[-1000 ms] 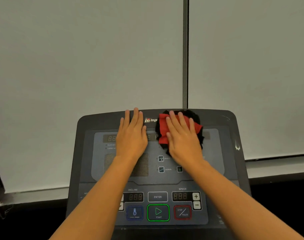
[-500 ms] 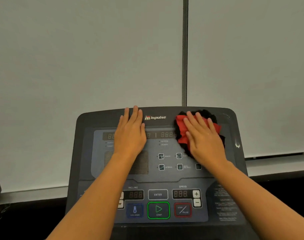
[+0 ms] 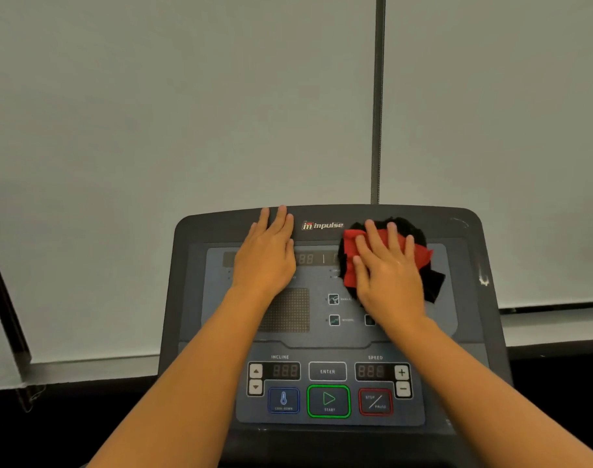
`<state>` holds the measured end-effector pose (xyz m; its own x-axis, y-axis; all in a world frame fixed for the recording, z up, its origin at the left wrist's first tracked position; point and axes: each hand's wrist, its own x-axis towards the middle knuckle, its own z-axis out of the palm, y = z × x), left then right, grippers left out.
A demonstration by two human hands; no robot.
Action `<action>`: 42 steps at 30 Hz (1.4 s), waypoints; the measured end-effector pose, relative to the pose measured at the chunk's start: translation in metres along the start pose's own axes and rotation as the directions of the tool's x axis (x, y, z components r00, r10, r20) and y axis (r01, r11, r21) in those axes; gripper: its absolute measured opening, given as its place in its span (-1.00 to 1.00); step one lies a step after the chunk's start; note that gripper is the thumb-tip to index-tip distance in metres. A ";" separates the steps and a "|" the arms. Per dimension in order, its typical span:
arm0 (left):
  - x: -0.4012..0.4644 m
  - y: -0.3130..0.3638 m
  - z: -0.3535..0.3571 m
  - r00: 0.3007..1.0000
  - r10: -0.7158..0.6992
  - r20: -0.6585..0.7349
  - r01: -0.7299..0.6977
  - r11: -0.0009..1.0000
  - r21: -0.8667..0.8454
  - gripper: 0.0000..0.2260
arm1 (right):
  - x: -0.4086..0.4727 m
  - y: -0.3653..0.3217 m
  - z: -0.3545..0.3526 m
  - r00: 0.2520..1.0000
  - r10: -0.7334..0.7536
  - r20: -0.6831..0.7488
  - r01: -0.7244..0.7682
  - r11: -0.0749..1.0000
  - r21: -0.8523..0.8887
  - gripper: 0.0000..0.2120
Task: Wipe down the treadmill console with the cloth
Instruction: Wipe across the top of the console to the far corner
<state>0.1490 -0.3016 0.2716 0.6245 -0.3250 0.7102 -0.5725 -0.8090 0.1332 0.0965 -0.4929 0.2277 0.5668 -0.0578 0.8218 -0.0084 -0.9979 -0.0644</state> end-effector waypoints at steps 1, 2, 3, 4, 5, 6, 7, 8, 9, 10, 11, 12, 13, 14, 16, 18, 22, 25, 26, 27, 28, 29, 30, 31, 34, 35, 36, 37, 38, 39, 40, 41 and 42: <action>-0.001 0.000 0.002 1.000 -0.001 0.003 0.001 1.000 0.001 -0.57 | 0.002 -0.015 0.004 1.000 -0.005 0.006 0.005 1.000 -0.010 -0.55; -0.001 0.000 0.003 1.000 -0.001 0.001 0.001 1.000 0.003 -0.56 | 0.005 -0.028 0.006 0.999 -0.037 0.010 0.037 0.999 -0.011 -0.54; -0.001 0.000 0.004 1.000 0.001 0.001 -0.001 1.000 0.002 -0.56 | 0.006 -0.035 0.007 0.997 -0.081 0.020 0.081 0.997 -0.007 -0.54; -0.002 -0.001 0.003 1.000 0.005 0.001 -0.005 1.000 0.002 -0.56 | 0.008 -0.035 0.006 0.991 -0.130 0.030 0.130 0.992 -0.002 -0.55; -0.002 -0.002 0.002 1.000 0.014 0.004 -0.014 1.000 0.002 -0.55 | 0.008 -0.026 0.003 0.985 -0.171 0.032 0.171 0.985 -0.006 -0.56; -0.003 -0.005 0.001 1.000 0.020 0.013 -0.020 1.000 0.000 -0.56 | 0.006 -0.013 0.001 0.981 -0.190 0.030 0.190 0.982 -0.014 -0.58; -0.004 -0.008 -0.002 1.000 0.023 0.019 -0.022 1.000 -0.004 -0.56 | 0.003 0.004 -0.002 0.984 -0.178 0.026 0.179 0.984 -0.025 -0.58; -0.005 -0.011 -0.003 1.000 0.017 0.022 -0.017 1.000 -0.010 -0.56 | -0.001 0.020 -0.007 0.990 -0.140 0.020 0.140 0.990 -0.029 -0.59; -0.006 -0.013 -0.005 1.000 0.005 0.021 -0.005 1.000 -0.014 -0.57 | -0.005 0.032 -0.012 0.996 -0.088 0.013 0.089 0.996 -0.025 -0.60; -0.007 -0.014 -0.006 1.000 -0.009 0.017 0.009 1.000 -0.016 -0.57 | -0.006 0.037 -0.014 0.999 -0.044 0.009 0.044 0.999 -0.015 -0.62; -0.008 -0.015 -0.007 1.000 -0.018 0.012 0.018 1.000 -0.019 -0.58 | -0.005 0.034 -0.013 1.000 -0.011 0.008 0.011 1.000 -0.003 -0.64; -0.008 -0.014 -0.007 1.000 -0.020 0.008 0.020 0.999 -0.027 -0.58 | -0.002 0.023 -0.010 1.000 0.005 0.008 -0.005 1.000 0.002 -0.67; -0.009 -0.013 -0.007 1.000 -0.019 0.001 0.019 0.999 -0.041 -0.59 | 0.001 0.009 -0.006 1.000 0.001 0.010 -0.001 1.000 -0.006 -0.68; -0.009 -0.013 -0.006 1.000 -0.022 -0.011 0.021 0.998 -0.059 -0.59 | 0.005 -0.005 0.000 1.000 -0.021 0.010 0.021 1.000 -0.018 -0.69; -0.010 -0.015 -0.006 0.998 -0.042 -0.050 0.037 0.995 -0.093 -0.60 | 0.012 -0.030 0.009 0.996 -0.091 0.015 0.091 0.996 -0.026 -0.66; -0.012 -0.022 -0.007 0.994 -0.063 -0.086 0.054 0.994 -0.096 -0.59 | 0.017 -0.049 0.016 0.993 -0.121 0.000 0.121 0.993 0.000 -0.64; -0.018 -0.036 -0.006 0.989 -0.088 -0.117 0.077 0.993 -0.088 -0.58 | 0.020 -0.082 0.026 0.983 -0.181 -0.020 0.181 0.982 0.047 -0.62; -0.018 -0.036 -0.003 0.986 -0.091 -0.142 0.080 0.993 -0.083 -0.59 | 0.024 -0.094 0.030 0.961 -0.277 -0.021 0.278 0.957 0.078 -0.63; -0.017 -0.034 -0.002 0.984 -0.095 -0.152 0.083 0.993 -0.083 -0.60 | 0.024 -0.090 0.029 0.952 -0.305 -0.023 0.306 0.949 0.075 -0.65; -0.017 -0.033 -0.001 0.983 -0.098 -0.158 0.086 0.993 -0.081 -0.60 | 0.024 -0.081 0.028 0.945 -0.325 -0.024 0.326 0.943 0.068 -0.67; -0.018 -0.032 -0.001 0.981 -0.102 -0.163 0.090 0.993 -0.080 -0.60 | 0.022 -0.068 0.025 0.942 -0.334 -0.026 0.335 0.941 0.056 -0.67; -0.017 -0.032 -0.001 0.981 -0.107 -0.164 0.095 0.992 -0.080 -0.59 | 0.020 -0.053 0.021 0.944 -0.329 -0.028 0.329 0.943 0.039 -0.68; -0.019 -0.032 -0.001 0.980 -0.114 -0.162 0.102 0.991 -0.082 -0.59 | 0.016 -0.037 0.017 0.950 -0.310 -0.033 0.311 0.950 0.021 -0.70; -0.020 -0.032 -0.002 0.980 -0.119 -0.161 0.106 0.991 -0.087 -0.59 | 0.012 -0.021 0.013 0.959 -0.281 -0.043 0.281 0.960 0.003 -0.70; -0.020 -0.030 -0.003 0.981 -0.120 -0.153 0.106 0.990 -0.097 -0.59 | -0.002 0.028 -0.002 0.986 -0.163 -0.042 0.162 0.986 -0.028 -0.66; -0.020 -0.030 -0.003 0.981 -0.122 -0.152 0.108 0.989 -0.098 -0.59 | -0.006 0.041 -0.008 0.992 -0.125 -0.033 0.124 0.992 -0.027 -0.64; -0.020 -0.030 -0.002 0.980 -0.127 -0.154 0.112 0.989 -0.100 -0.59 | -0.009 0.051 -0.013 0.996 -0.088 -0.026 0.087 0.996 -0.021 -0.64; -0.019 -0.029 -0.002 0.979 -0.132 -0.156 0.117 0.988 -0.103 -0.59 | -0.011 0.056 -0.016 0.998 -0.053 -0.020 0.053 0.999 -0.010 -0.66; -0.019 -0.030 -0.001 0.978 -0.136 -0.158 0.120 0.987 -0.105 -0.58 | -0.012 0.057 -0.017 1.000 -0.022 -0.015 0.022 1.000 0.002 -0.69; -0.019 -0.030 0.000 0.978 -0.138 -0.159 0.122 0.987 -0.107 -0.58 | -0.011 0.054 -0.016 1.000 0.001 -0.013 -0.001 1.000 0.017 -0.71; -0.019 -0.030 0.001 0.978 -0.141 -0.157 0.125 0.986 -0.108 -0.57 | -0.010 0.048 -0.013 1.000 0.015 -0.015 -0.015 0.999 0.031 -0.73; -0.019 -0.029 0.002 0.978 -0.144 -0.154 0.128 0.986 -0.109 -0.56 | -0.007 0.040 -0.009 1.000 0.017 -0.021 -0.016 0.999 0.040 -0.73; -0.018 -0.029 0.004 0.977 -0.146 -0.153 0.130 0.986 -0.108 -0.54 | -0.003 0.030 -0.005 1.000 0.006 -0.025 -0.005 0.999 0.043 -0.72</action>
<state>0.1559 -0.2742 0.2520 0.6130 -0.1248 0.7801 -0.5403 -0.7867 0.2987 0.0902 -0.5230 0.2263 0.5457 -0.0648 0.8355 0.0241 -0.9954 -0.0930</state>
